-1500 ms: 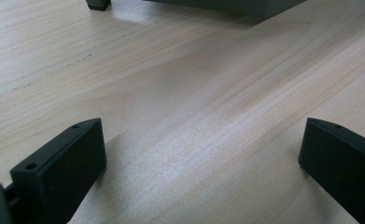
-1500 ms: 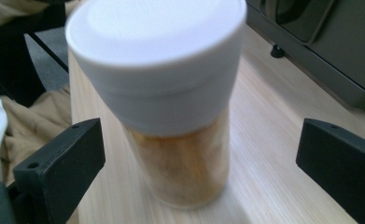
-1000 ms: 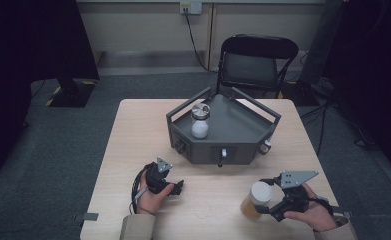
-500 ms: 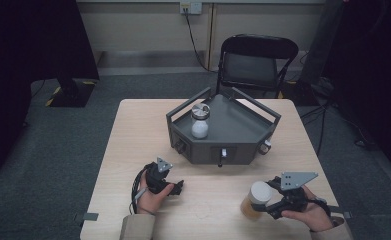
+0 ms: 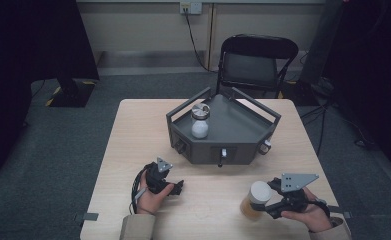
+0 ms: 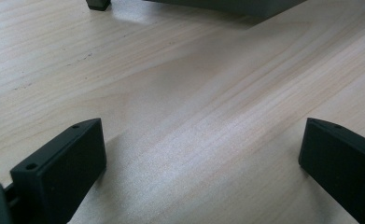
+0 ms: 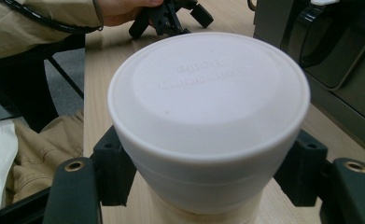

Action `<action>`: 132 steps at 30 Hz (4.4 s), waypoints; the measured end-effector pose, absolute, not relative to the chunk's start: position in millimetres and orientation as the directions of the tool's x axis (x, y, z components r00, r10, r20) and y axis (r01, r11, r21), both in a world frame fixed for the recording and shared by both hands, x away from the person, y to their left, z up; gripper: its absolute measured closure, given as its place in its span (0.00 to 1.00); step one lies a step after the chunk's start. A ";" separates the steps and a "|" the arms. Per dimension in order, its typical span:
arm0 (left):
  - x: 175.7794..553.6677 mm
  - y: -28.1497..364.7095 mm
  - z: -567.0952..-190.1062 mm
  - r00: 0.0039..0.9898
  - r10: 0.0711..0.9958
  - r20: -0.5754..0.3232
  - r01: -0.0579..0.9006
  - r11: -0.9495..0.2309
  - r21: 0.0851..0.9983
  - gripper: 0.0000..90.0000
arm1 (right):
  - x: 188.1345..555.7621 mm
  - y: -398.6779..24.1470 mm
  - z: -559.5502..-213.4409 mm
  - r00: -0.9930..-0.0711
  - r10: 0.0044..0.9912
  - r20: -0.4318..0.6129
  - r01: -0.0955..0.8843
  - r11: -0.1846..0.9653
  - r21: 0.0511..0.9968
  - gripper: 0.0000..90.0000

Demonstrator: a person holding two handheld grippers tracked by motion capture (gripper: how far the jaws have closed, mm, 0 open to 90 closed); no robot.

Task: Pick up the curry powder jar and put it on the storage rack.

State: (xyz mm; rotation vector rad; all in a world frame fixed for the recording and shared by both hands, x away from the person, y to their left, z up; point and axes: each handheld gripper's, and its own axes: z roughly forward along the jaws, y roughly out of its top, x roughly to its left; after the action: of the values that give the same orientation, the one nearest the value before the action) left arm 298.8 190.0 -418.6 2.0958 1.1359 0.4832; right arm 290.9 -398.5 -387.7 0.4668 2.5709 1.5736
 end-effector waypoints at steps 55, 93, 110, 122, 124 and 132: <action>298.8 190.0 -418.6 0.547 0.837 -0.003 0.578 -0.375 0.724 0.00 | 299.2 -400.6 -329.4 -0.916 0.399 0.039 0.210 0.394 0.895 0.38; 298.8 190.1 -418.7 0.547 0.837 -0.003 0.578 -0.375 0.725 0.00 | 328.4 -366.3 -256.6 -0.879 0.477 0.014 0.217 0.373 0.902 0.38; 298.8 190.1 -418.7 0.547 0.837 -0.003 0.578 -0.375 0.725 0.00 | 357.2 -335.6 -232.6 -0.840 0.542 0.018 0.251 0.359 0.899 0.38; 298.8 190.0 -418.7 0.547 0.837 -0.003 0.578 -0.375 0.725 0.00 | 374.8 -329.4 -222.4 -0.796 0.606 0.004 0.280 0.362 0.889 0.38; 298.8 190.0 -418.7 0.547 0.837 -0.003 0.578 -0.375 0.725 0.00 | 377.1 -329.3 -222.4 -0.790 0.613 0.002 0.281 0.360 0.889 0.38; 298.8 190.1 -418.7 0.547 0.837 -0.003 0.578 -0.375 0.725 0.00 | 385.3 -329.4 -227.4 -0.770 0.638 0.015 0.294 0.334 0.896 0.38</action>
State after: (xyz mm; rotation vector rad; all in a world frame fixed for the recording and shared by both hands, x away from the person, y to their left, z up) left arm 298.8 190.1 -418.7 2.0954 1.1357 0.4829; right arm 385.3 -329.4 -227.4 0.8284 2.2639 1.4120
